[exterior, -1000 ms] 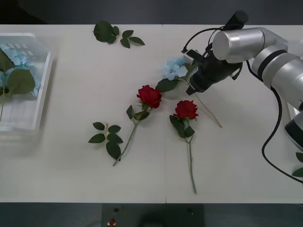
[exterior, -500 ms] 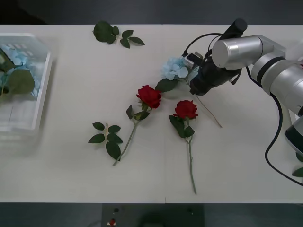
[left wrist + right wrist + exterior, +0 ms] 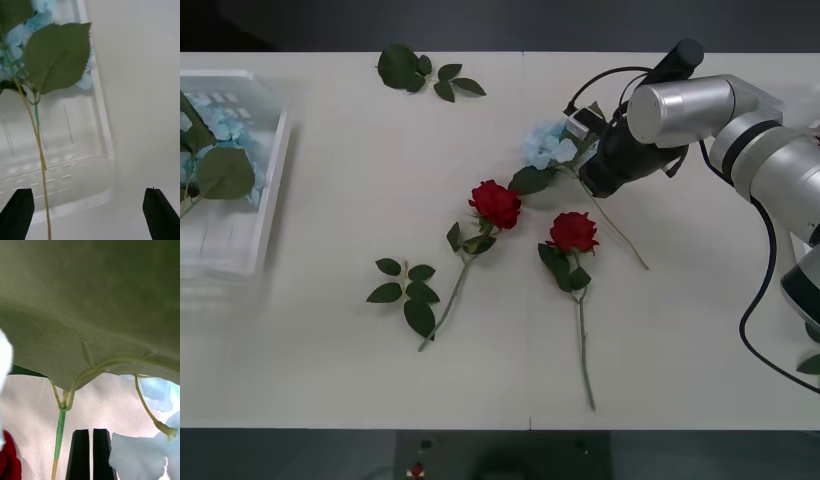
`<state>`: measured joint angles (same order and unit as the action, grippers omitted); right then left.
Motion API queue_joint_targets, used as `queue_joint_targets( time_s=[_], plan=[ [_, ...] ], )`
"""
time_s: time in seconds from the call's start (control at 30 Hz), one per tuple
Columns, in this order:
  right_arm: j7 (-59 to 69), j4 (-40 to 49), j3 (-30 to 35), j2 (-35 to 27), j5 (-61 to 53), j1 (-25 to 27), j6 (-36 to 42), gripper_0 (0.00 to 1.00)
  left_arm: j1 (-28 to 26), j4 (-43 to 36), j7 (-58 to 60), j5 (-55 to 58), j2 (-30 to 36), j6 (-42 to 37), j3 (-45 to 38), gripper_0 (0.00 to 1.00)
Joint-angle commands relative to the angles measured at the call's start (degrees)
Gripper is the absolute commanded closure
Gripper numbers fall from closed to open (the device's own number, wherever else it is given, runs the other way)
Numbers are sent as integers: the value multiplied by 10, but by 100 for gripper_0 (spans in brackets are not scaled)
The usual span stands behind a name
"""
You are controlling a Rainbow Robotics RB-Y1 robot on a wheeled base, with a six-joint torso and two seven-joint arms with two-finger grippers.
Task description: Put the red flowers into the right box and the blue flowers into the left box
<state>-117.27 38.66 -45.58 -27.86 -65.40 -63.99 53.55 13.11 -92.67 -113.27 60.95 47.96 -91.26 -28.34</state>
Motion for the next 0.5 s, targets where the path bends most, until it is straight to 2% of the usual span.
queue_joint_targets(
  time_s=[0.03, 0.07, 0.17, 0.2, 0.3, 0.5],
  plan=[
    [17, 0, -1, 8, 4, -3, 2, 36, 68, -25, -8, 29, 20, -12, 61, 17],
    [16, 0, -1, 4, 4, -9, 12, 22, 82, -25, -6, 37, 20, -10, 82, 16],
    [10, 0, 1, -9, -4, -24, 48, 3, 119, -26, 0, 56, 20, 12, 145, 15],
    [6, 0, 4, -13, -10, -31, 64, 0, 131, -25, 3, 58, 18, 28, 171, 7],
    [3, 0, 6, -20, -37, -44, 88, 0, 144, -24, 12, 52, 2, 78, 218, 0],
    [1, 0, 4, -25, -93, -49, 86, 0, 146, -15, 25, 8, -59, 189, 312, 0]
  ],
)
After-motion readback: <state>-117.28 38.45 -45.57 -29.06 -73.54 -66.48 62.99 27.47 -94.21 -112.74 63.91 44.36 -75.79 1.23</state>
